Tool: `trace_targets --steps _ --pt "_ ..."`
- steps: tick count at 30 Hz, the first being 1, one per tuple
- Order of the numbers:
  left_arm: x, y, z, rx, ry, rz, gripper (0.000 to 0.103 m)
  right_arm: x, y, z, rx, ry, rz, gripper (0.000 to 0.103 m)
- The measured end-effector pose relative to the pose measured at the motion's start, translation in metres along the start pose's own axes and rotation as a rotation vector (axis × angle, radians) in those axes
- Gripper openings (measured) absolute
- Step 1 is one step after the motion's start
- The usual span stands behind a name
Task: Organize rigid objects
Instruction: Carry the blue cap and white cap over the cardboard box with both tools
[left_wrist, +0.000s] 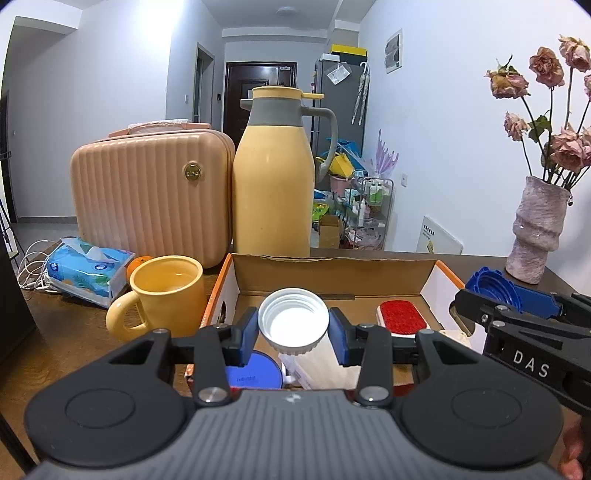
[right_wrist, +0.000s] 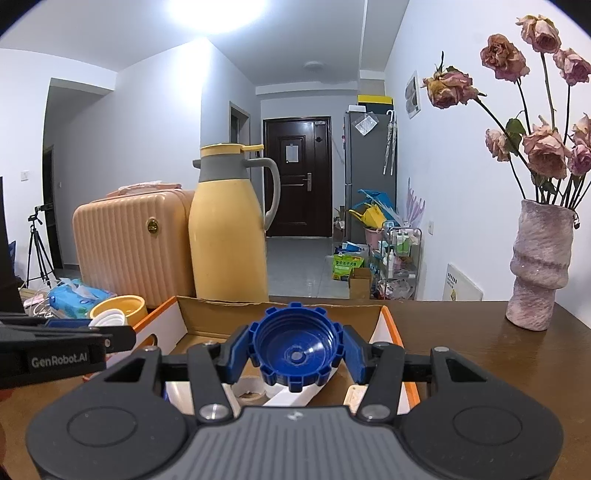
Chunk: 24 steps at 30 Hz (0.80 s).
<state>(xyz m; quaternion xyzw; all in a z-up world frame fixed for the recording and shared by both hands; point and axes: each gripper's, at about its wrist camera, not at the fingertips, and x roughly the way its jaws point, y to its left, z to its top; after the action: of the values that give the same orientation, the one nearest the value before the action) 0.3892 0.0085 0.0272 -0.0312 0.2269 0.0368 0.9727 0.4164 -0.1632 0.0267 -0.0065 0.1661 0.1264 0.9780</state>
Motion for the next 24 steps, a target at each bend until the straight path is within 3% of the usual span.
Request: trace_targets --steps 24 --pt "0.054 -0.004 0.013 0.001 0.022 0.023 0.04 0.053 -0.014 0.005 0.022 0.041 -0.026 0.052"
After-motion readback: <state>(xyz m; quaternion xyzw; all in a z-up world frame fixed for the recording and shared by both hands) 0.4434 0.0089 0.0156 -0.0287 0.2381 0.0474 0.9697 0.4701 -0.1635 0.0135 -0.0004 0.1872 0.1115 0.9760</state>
